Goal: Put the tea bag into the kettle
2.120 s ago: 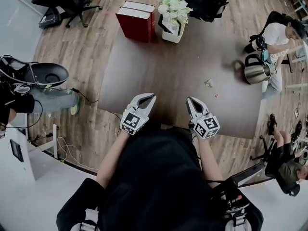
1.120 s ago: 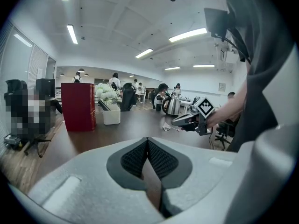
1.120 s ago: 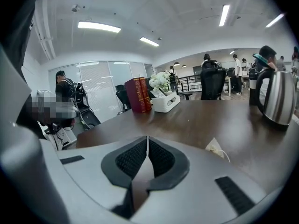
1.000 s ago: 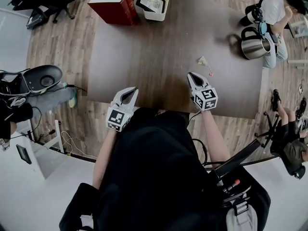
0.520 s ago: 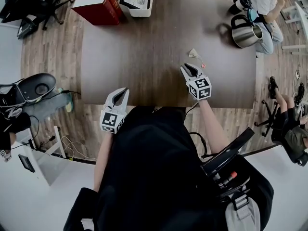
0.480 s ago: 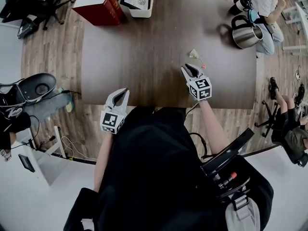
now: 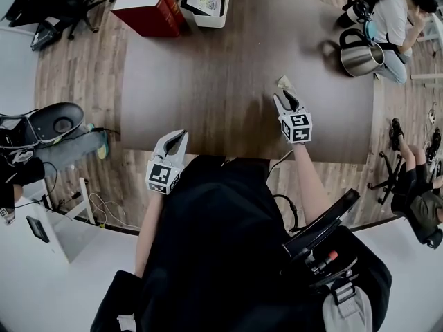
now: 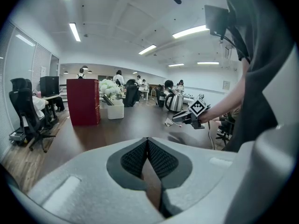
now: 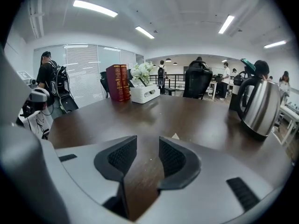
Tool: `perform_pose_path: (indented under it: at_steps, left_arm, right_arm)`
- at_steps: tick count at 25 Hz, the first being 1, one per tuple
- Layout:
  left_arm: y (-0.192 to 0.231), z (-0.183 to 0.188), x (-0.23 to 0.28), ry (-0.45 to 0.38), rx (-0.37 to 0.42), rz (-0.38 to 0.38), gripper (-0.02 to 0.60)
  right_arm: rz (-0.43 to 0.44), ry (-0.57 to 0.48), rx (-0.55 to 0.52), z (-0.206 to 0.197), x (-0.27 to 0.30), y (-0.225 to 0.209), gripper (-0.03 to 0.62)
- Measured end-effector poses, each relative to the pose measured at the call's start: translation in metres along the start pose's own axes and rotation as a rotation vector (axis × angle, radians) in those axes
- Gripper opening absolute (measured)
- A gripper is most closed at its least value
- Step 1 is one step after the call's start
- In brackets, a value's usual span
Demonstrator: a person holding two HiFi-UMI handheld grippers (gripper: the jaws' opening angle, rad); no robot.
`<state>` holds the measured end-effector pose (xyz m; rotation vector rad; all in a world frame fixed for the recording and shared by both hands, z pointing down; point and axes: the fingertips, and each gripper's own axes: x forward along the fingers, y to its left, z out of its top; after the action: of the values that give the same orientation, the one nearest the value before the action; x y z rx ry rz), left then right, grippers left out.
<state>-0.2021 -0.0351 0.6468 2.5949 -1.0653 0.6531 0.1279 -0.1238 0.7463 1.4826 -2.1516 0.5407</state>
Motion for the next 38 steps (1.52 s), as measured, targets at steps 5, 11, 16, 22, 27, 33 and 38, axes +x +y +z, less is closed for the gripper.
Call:
perform_pose_path:
  at_steps: [5,11,16,22,27,33,38]
  left_arm:
    - [0.0,-0.003,0.002,-0.008,-0.008,-0.004,0.005]
    - [0.002,-0.008,0.003,0.01,-0.007,0.003,0.005]
    - [0.006,-0.006,0.001,0.034,-0.014,0.03,0.005]
    - [0.004,-0.005,0.0,0.029,-0.012,0.026,0.005]
    - [0.005,-0.01,-0.002,0.053,-0.013,0.033,0.005]
    - [0.006,-0.007,-0.002,0.038,-0.011,0.035,0.005]
    - [0.007,-0.013,-0.003,0.055,-0.018,0.044,0.005]
  right_arm:
    - [-0.038,0.025,-0.005,-0.005,0.009,-0.02,0.155]
    - [-0.081,0.049,-0.001,-0.01,0.02,-0.041,0.18]
    - [-0.095,0.076,0.002,-0.015,0.029,-0.05,0.196]
    - [-0.094,0.104,0.018,-0.022,0.038,-0.057,0.207]
    - [-0.091,0.127,0.039,-0.031,0.048,-0.061,0.207]
    - [-0.08,0.161,0.065,-0.04,0.054,-0.063,0.207]
    - [-0.081,0.192,0.056,-0.044,0.056,-0.064,0.204]
